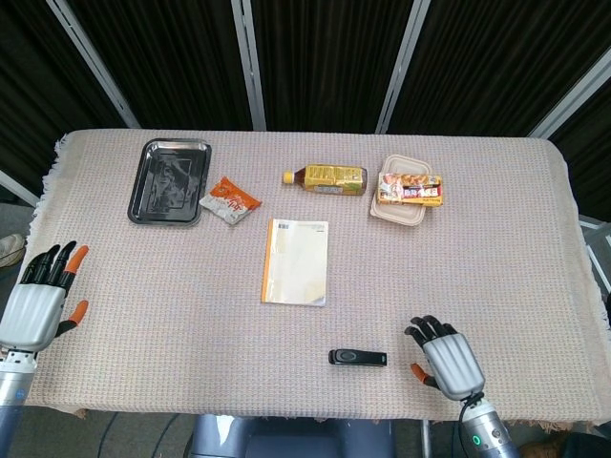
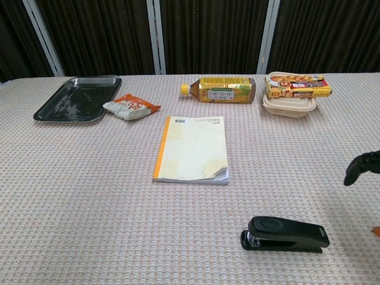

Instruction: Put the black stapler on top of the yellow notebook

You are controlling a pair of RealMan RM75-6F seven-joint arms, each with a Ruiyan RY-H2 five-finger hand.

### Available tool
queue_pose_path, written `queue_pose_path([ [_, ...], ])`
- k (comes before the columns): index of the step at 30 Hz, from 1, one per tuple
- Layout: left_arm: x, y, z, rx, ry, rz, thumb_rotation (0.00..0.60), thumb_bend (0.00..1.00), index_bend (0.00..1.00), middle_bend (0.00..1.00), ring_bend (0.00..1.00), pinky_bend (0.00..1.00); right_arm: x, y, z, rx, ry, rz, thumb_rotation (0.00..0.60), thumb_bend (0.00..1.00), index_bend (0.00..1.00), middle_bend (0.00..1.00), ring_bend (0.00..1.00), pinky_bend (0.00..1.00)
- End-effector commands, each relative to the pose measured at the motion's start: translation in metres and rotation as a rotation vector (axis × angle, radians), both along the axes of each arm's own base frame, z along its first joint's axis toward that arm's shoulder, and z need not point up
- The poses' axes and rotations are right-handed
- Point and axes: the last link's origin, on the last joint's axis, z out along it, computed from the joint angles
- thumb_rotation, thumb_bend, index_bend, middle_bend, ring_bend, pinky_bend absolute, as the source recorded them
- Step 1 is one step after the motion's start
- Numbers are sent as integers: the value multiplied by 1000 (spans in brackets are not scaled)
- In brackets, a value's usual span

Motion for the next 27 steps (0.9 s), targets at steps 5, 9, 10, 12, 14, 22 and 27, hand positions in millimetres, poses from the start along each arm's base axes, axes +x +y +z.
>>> queue_pose_path([
  [5,0,1,-2,-4,5,2,600,345,0,0,0,119,11,8,-9,51,-48,27,600,229,338,261,248,467],
  [9,1,1,-3,-7,8,2,600,345,0,0,0,119,19,9,-17,71,-62,45,600,229,338,262,248,471],
  [10,1,1,-3,-6,7,1,600,344,0,0,0,119,22,9,-21,83,-70,54,600,230,338,262,249,474],
  [12,1,1,-3,-4,5,1,600,345,0,0,0,119,27,10,-26,98,-79,61,600,231,338,262,249,478],
  [14,0,1,-2,-2,3,1,600,344,0,0,0,119,31,11,-30,108,-89,66,600,230,337,263,250,480],
  [22,-1,2,-2,-2,0,4,600,346,0,0,0,120,45,9,-46,134,-111,95,600,229,337,263,249,486],
  [27,-1,1,-1,0,-2,2,600,345,0,0,0,119,49,5,-50,146,-110,105,600,230,322,258,249,486],
])
